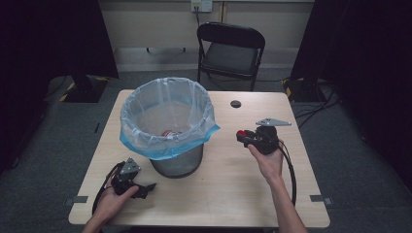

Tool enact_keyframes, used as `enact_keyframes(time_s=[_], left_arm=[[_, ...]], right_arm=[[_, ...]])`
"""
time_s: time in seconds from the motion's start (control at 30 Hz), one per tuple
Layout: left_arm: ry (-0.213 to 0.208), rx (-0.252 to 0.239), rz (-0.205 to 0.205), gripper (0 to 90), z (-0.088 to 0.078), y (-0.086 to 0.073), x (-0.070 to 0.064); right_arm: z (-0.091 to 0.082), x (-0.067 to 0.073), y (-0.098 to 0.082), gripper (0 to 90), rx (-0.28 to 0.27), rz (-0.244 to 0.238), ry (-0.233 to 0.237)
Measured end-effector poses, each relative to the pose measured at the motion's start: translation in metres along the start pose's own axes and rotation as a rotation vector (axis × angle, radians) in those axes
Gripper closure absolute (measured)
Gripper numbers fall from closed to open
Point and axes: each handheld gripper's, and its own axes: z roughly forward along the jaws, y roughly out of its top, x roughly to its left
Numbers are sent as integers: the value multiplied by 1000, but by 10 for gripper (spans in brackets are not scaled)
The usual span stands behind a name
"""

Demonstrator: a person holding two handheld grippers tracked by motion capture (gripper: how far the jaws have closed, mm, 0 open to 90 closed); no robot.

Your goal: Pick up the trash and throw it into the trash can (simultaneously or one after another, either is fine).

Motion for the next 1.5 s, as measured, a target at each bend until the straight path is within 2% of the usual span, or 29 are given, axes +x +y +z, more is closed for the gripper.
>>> enact_keyframes(time_s=[0.23, 0.53, 0.97, 1.3, 1.5], left_arm=[[0, 0, 1, 0, 0, 0, 0], [0, 0, 0, 0, 0, 0, 0], [0, 0, 0, 0, 0, 0, 0], [0, 0, 1, 0, 0, 0, 0], [0, 0, 1, 0, 0, 0, 0]], right_arm=[[-7, 5, 14, 597, -37, -9, 10], [-21, 15, 39, 598, -125, -23, 26], [-33, 24, 71, 597, -220, -36, 55], [-41, 40, 99, 598, -277, -74, 108], [-43, 50, 110, 598, -312, -105, 121]])
